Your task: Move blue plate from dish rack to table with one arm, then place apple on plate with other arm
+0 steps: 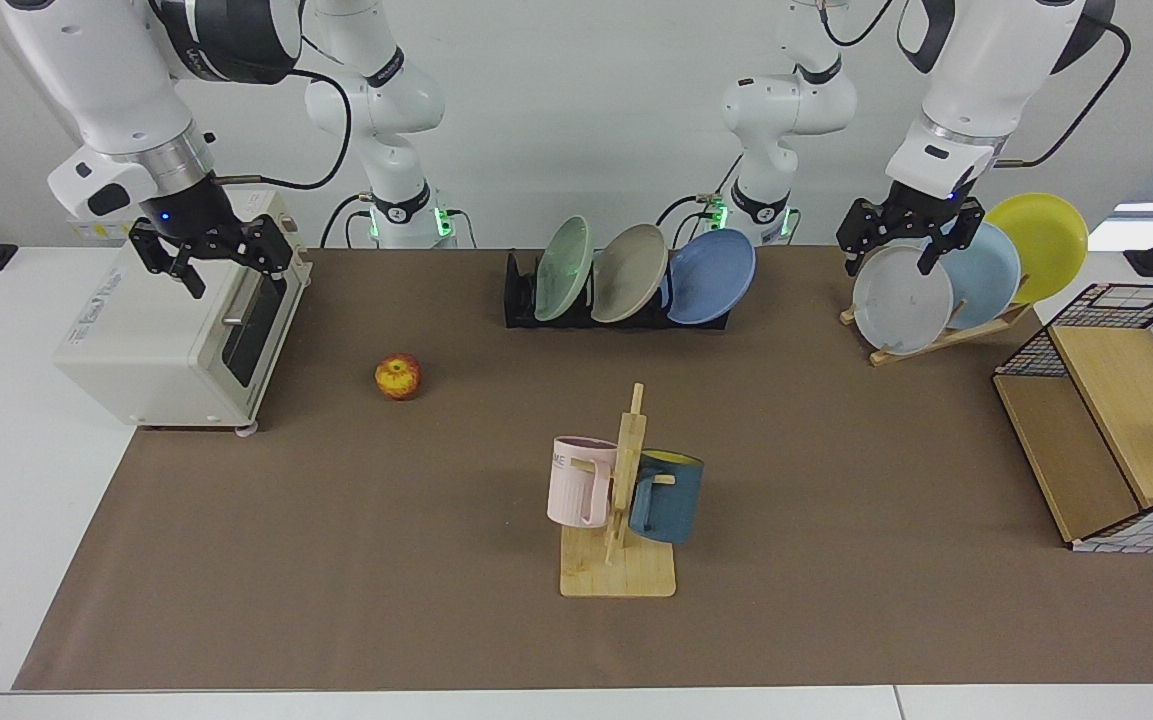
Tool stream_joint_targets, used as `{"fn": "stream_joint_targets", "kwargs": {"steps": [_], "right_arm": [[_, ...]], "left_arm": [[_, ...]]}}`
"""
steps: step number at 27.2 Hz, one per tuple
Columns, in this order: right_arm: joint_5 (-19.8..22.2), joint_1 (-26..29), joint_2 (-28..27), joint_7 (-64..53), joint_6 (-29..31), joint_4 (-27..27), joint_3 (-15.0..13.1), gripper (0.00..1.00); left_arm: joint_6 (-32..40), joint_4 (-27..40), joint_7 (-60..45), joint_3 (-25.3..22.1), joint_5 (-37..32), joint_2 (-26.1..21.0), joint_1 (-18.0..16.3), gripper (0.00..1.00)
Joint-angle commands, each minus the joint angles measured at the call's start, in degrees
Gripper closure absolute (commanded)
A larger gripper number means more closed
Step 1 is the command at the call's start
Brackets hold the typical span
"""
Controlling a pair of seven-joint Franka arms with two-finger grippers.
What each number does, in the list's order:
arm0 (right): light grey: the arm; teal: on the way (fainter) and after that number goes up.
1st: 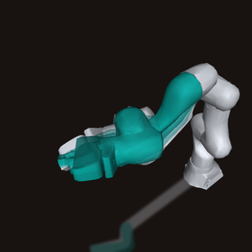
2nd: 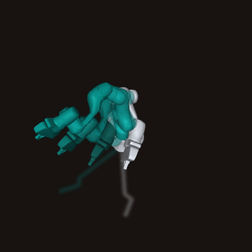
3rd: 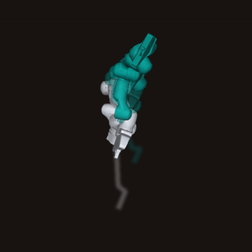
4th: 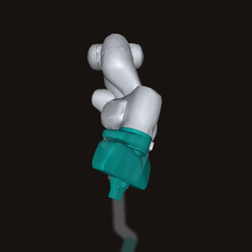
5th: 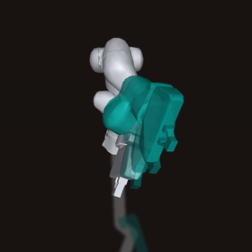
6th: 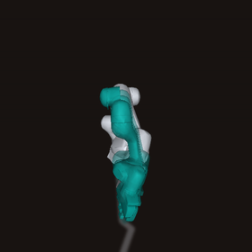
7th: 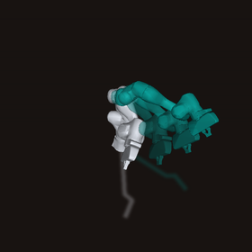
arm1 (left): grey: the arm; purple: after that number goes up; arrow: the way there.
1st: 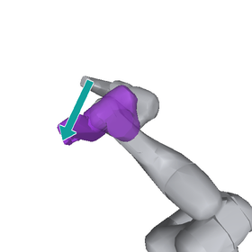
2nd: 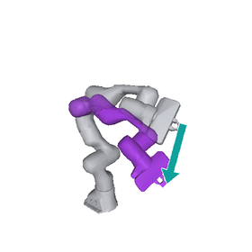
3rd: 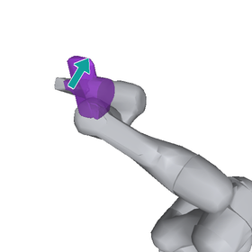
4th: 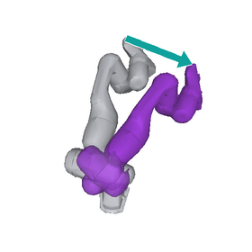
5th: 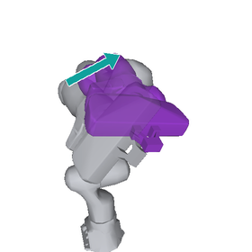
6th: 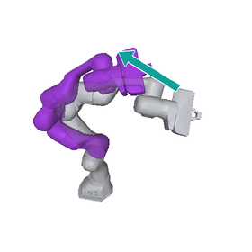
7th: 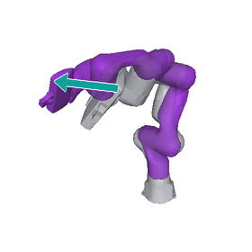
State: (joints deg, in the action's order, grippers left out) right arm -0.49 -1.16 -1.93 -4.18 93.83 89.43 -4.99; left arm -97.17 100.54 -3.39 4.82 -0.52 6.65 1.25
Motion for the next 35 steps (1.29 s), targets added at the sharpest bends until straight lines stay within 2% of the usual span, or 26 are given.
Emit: {"fn": "stream_joint_targets", "kwargs": {"steps": [1, 13, 17, 21, 27, 33, 35], "right_arm": [[0.3, 0.1, 0.5, -1.2, -0.2, 0.0, 0.2, 0.0], [0.3, 0.1, 0.5, -1.2, -0.2, 0.1, 0.1, 0.0], [0.3, 0.1, 0.5, -1.2, -0.2, 0.0, 0.2, 0.0], [0.3, 0.1, 0.5, -1.2, -0.2, 0.1, 0.1, 0.0], [0.3, 0.1, 0.5, -1.2, -0.2, 0.0, 0.1, 0.0], [0.3, 0.1, 0.5, -1.2, -0.2, 0.0, 0.2, 0.0], [0.3, 0.1, 0.5, -1.2, -0.2, 0.0, 0.2, 0.0]], "left_arm": [[-0.3, -0.4, 0.7, -0.5, 0.6, -0.4, 0.3, 0.0], [0.5, 0.6, 0.7, -0.3, -0.1, 0.2, 0.9, 0.0], [0.2, 2.2, -0.7, 1.3, -4.2, 1.2, 1.1, 0.0], [-2.0, 7.0, -5.0, 4.3, -10.3, 4.4, 1.4, 0.0], [-6.2, 16.9, -12.0, 8.3, -12.2, 11.1, 1.4, 0.0], [-12.8, 30.7, -27.4, 17.5, -15.9, 17.9, 1.5, 0.0], [-13.3, 34.2, -28.3, 18.7, -15.9, 20.7, 2.1, 0.0]]}}
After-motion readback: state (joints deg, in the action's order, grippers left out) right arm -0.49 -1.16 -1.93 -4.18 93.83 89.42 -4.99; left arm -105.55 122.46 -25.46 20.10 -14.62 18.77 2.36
